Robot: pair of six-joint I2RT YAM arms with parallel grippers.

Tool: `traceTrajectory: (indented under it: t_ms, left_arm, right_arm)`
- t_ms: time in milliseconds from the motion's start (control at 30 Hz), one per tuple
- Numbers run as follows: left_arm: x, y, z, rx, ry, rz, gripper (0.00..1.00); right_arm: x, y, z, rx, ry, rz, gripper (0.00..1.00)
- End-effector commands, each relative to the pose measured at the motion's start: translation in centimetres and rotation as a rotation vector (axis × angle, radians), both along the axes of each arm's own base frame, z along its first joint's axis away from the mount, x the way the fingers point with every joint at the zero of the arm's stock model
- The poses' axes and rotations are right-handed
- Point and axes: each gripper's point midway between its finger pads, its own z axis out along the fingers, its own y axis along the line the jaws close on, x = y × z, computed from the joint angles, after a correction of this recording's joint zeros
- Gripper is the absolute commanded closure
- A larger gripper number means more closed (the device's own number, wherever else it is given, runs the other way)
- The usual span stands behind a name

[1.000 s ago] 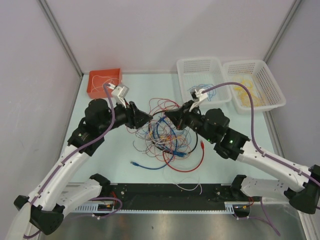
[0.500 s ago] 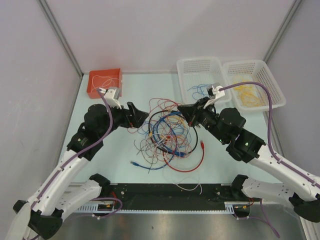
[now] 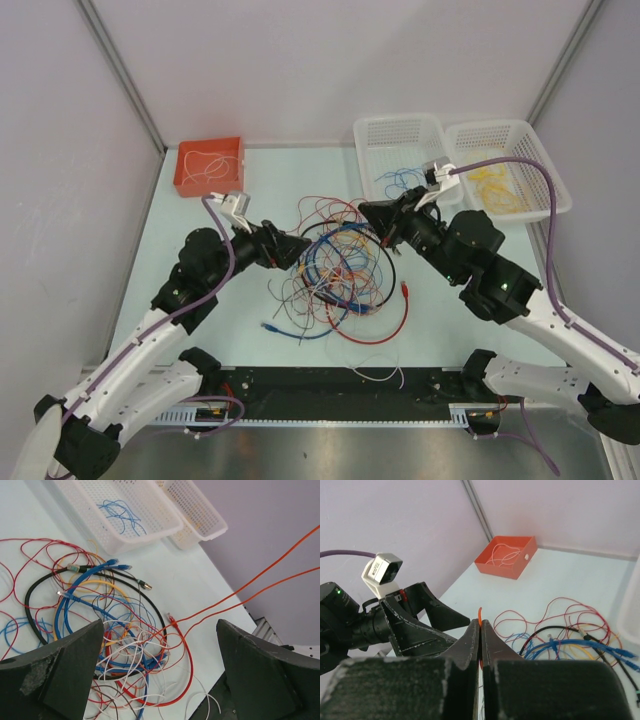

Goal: Untangle the cables

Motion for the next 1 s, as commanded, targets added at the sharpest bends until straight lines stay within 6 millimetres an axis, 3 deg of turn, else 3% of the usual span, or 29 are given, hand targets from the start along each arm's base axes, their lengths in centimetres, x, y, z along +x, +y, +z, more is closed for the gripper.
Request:
traceTrajectory:
  t_ms: [0, 267, 400, 533, 767, 967]
  left_arm:
    - [-0.2, -0.7, 2.2, -0.066, -0.066, -0.031, 0.00]
    - [-0.4, -0.8, 1.3, -0.085, -0.053, -0.039, 0.00]
    - [-0.3, -0.3, 1.2, -0.066, -0.056, -0.014, 0.00]
    - [-0.2, 0.1, 0.9, -0.051, -0.055, 0.012, 0.00]
    - [-0.2, -0.7, -0.3, -0.068, -0.012, -0.020, 0.00]
    - [-1.4, -4.5, -1.5, -0.087, 0.044, -0.178, 0.00]
  right_arm:
    - [0.1, -2.9, 5.3, 0.023, -0.116, -0.081, 1.00]
    - [0.1, -4.5, 7.8, -0.001, -0.158, -0.124, 1.00]
    - [-0.6, -6.5, 12.5, 0.011, -0.244, -0.168, 1.00]
    - [-1.1, -8.1, 15.4, 0.006, -0.296, -0.206, 1.00]
    - [-1.2, -8.1, 14.3, -0.006, -0.260, -0.198, 1.00]
    - [-1.3, -7.6, 13.9, -0.004, -0.248, -0.176, 1.00]
